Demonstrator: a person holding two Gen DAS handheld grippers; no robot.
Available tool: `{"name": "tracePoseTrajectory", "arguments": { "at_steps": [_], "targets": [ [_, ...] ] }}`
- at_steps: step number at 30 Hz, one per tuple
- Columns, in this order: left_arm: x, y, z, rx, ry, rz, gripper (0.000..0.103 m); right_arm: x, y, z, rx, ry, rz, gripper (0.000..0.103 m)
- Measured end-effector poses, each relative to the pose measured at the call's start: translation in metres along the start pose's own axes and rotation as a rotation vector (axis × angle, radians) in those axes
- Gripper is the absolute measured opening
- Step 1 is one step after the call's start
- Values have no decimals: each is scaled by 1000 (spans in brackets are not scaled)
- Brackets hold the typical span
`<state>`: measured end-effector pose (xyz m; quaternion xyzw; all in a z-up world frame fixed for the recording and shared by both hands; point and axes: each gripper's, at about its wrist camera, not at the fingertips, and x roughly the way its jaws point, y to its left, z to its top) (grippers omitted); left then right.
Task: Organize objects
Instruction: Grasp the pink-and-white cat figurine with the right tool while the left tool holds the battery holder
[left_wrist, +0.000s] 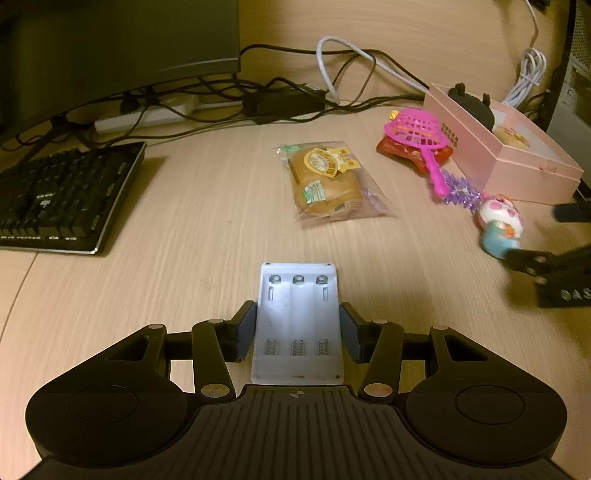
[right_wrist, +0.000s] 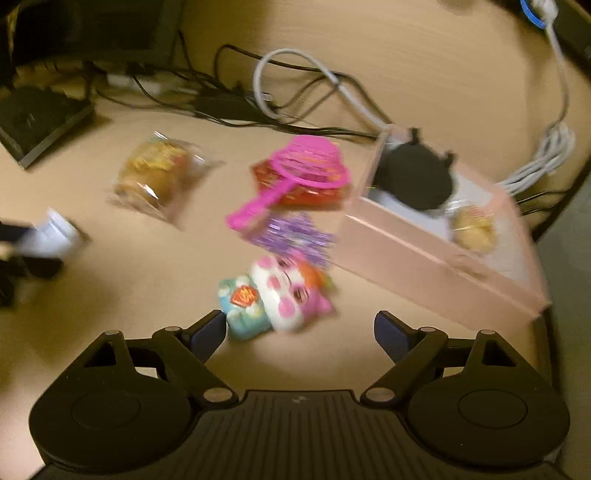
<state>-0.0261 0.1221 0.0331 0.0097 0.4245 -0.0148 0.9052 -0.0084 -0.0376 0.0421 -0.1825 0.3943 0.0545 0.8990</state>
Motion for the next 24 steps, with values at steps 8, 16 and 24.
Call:
{"name": "tracePoseTrajectory", "arguments": {
  "at_steps": [8, 16, 24],
  "targets": [
    [-1, 1, -7, 9, -36, -6, 53, -8, -16, 5, 145, -1, 158, 88],
    [-1, 2, -6, 25, -31, -14, 53, 24, -7, 25, 223, 47, 186, 49],
    [-4, -1, -14, 22, -69, -2, 53, -44, -22, -7, 93, -29, 166, 48]
  ]
}}
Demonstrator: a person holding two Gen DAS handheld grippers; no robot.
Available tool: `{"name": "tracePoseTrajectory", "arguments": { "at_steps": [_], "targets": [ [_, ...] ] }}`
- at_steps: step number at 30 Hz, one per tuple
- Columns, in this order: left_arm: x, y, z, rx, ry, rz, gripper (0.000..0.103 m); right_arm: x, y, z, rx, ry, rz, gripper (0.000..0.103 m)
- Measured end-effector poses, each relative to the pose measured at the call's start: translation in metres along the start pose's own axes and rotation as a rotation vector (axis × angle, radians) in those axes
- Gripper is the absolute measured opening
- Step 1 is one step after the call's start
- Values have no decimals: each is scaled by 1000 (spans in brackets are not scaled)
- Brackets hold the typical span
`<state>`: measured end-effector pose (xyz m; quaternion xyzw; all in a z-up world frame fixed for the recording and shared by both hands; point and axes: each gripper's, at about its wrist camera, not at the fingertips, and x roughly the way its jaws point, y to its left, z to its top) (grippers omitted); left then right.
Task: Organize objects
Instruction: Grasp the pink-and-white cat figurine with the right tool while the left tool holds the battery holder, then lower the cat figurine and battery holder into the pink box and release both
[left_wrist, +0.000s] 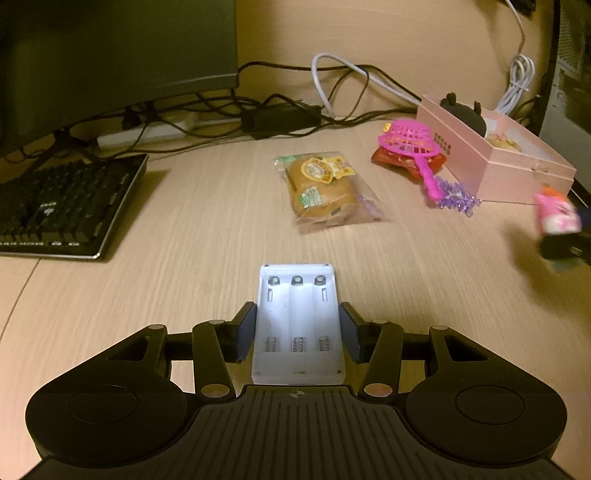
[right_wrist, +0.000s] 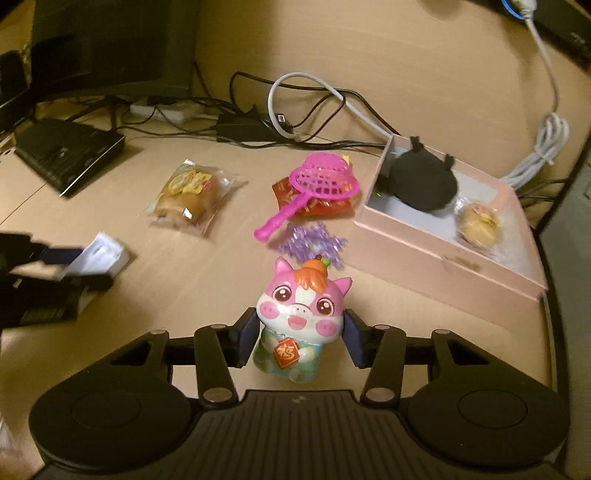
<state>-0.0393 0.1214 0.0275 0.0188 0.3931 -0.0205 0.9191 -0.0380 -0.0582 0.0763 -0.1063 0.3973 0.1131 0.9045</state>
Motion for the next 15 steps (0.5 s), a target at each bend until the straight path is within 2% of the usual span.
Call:
{"name": "tracePoseTrajectory", "arguments": {
  "at_steps": [4, 8, 12, 15],
  "targets": [
    [-3, -7, 7, 1, 50, -57, 52, -25, -15, -13, 18, -12, -31, 48],
    [-11, -33, 17, 54, 46, -118, 52, -49, -35, -23, 85, -61, -58, 48],
    [-28, -71, 52, 80, -11, -230, 52, -68, -54, -37, 150, -97, -79, 48],
    [-36, -101, 95, 114, -90, -302, 52, -72, -66, -47, 195, -107, -100, 48]
  ]
}}
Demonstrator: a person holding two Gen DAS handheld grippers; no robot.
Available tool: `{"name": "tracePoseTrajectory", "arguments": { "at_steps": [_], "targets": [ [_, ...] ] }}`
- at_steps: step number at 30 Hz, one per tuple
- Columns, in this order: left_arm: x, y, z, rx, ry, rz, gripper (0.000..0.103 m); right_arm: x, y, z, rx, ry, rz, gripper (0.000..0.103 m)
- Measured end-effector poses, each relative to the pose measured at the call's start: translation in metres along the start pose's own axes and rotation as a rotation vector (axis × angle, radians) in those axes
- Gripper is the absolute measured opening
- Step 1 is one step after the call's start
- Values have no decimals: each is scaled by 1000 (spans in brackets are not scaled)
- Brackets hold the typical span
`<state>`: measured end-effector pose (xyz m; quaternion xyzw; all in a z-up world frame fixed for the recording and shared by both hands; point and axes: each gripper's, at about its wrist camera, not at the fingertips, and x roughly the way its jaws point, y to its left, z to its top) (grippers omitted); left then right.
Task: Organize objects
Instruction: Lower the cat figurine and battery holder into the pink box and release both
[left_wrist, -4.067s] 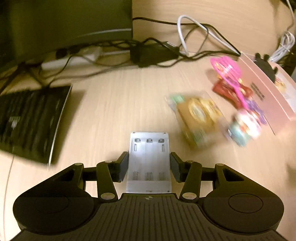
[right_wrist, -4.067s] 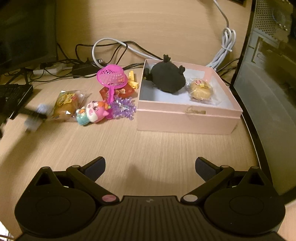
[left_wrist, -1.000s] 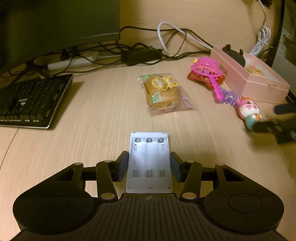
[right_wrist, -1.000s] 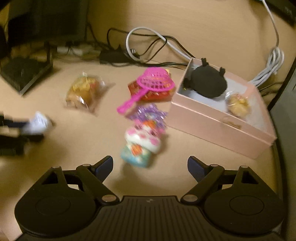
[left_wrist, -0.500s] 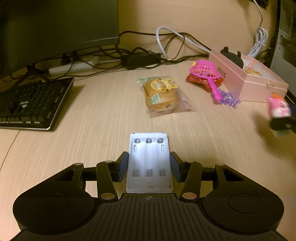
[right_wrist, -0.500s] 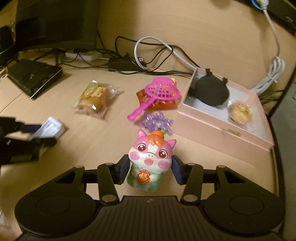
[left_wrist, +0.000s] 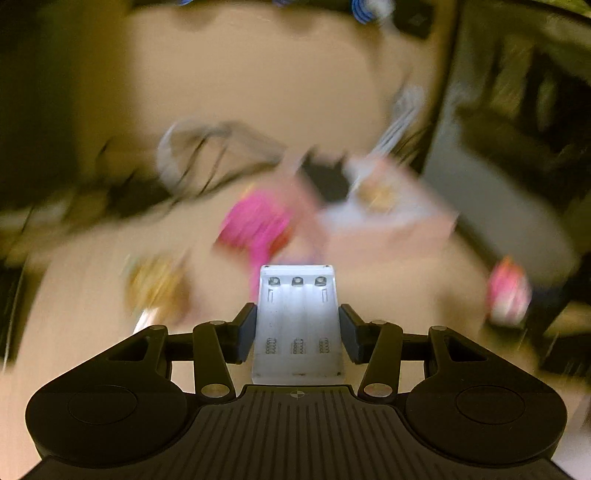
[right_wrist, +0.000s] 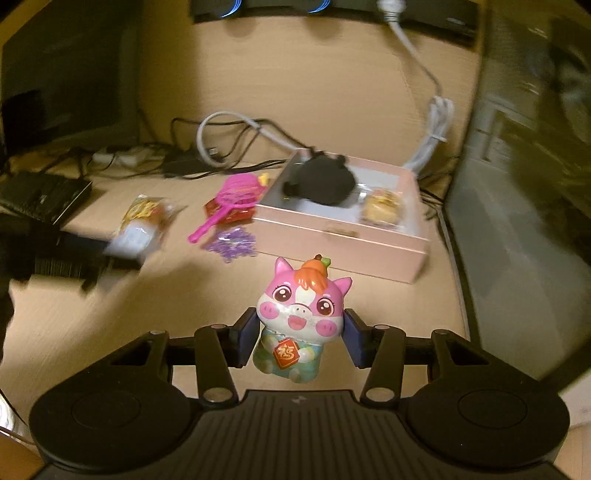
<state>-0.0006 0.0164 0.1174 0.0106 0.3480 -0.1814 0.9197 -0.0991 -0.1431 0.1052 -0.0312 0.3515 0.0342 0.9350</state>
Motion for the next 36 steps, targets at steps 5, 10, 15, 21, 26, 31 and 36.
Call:
{"name": "tracePoseTrajectory", "arguments": {
  "at_steps": [5, 10, 15, 21, 26, 31, 36],
  "targets": [
    [32, -31, 80, 18, -123, -48, 52, -4, -17, -7, 61, -11, -38, 48],
    [111, -49, 113, 5, -46, -115, 53, -7, -25, -10, 86, -13, -68, 48],
    [141, -48, 95, -27, -29, -115, 52, -11, -28, -8, 79, -18, -90, 48],
    [97, -17, 62, -74, -70, -145, 52, 8, -38, 13, 94, -4, -82, 48],
    [53, 11, 3, -53, -15, -71, 52, 37, -43, 67, 88, -69, -78, 48],
    [34, 41, -42, -86, 80, 31, 52, 83, -44, 124, 91, -115, -81, 48],
    [14, 81, -63, -187, 120, 125, 52, 121, -25, 133, 65, -64, -107, 89]
  ]
}}
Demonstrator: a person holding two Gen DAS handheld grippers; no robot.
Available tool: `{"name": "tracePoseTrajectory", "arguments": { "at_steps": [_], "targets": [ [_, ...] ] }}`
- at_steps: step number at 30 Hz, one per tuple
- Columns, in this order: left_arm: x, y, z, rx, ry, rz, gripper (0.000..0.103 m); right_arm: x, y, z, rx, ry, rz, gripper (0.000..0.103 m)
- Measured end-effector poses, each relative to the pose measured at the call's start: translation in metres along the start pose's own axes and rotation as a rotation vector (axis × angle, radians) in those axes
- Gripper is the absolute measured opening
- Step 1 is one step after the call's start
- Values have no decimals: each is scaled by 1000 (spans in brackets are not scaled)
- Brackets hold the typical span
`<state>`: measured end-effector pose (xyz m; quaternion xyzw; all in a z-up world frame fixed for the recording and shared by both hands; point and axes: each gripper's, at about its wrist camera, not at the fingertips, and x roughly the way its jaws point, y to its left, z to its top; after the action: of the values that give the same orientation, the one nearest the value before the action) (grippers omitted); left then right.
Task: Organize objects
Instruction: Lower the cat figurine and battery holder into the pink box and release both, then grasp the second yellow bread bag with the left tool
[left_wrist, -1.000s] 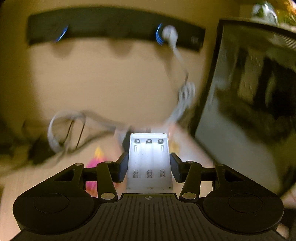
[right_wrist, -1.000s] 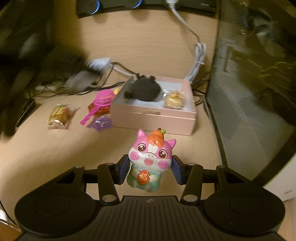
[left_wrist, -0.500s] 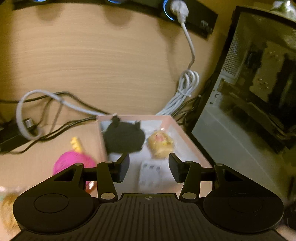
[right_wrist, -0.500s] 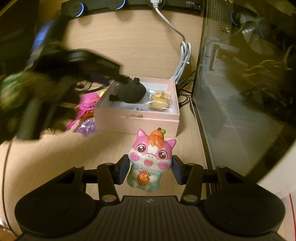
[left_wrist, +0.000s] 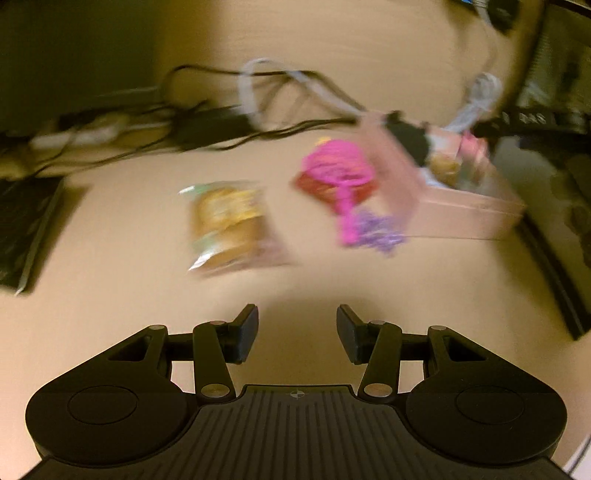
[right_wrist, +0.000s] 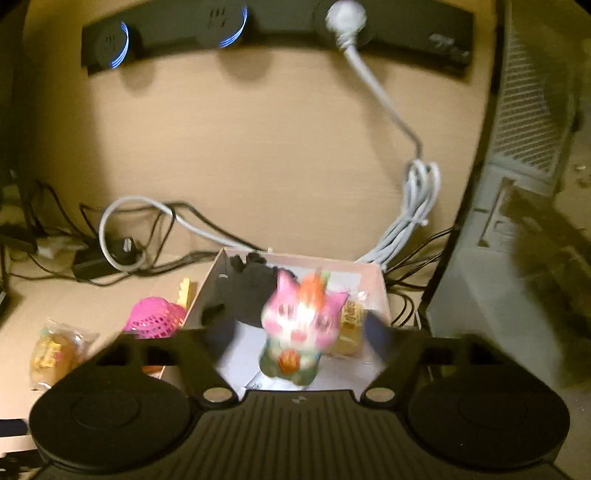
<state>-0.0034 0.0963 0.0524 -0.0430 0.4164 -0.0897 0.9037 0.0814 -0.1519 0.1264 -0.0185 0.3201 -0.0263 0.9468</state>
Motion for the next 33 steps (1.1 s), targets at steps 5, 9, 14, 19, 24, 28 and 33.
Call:
{"name": "tracePoseTrajectory", "arguments": {
  "at_steps": [5, 9, 14, 19, 24, 28, 33],
  "targets": [
    [-8, 31, -8, -66, 10, 65, 51, -8, 27, -32, -30, 64, 51, 98],
    [-9, 45, -9, -87, -12, 86, 52, -36, 51, -68, -110, 97, 60, 100],
    [-3, 54, 10, -115, -48, 77, 52, -75, 67, -103, -221, 97, 31, 103],
    [16, 59, 44, -193, -75, 9, 52, -98, 78, -122, -265, 110, 11, 103],
    [60, 65, 68, -299, 17, -32, 52, -115, 84, -131, -234, 136, 10, 103],
    [80, 51, 78, -243, 30, -16, 61, -120, 86, -141, -205, 179, 22, 103],
    [95, 29, 85, -118, 20, 41, 66, -120, 92, -145, -217, 198, 0, 103]
  ]
}}
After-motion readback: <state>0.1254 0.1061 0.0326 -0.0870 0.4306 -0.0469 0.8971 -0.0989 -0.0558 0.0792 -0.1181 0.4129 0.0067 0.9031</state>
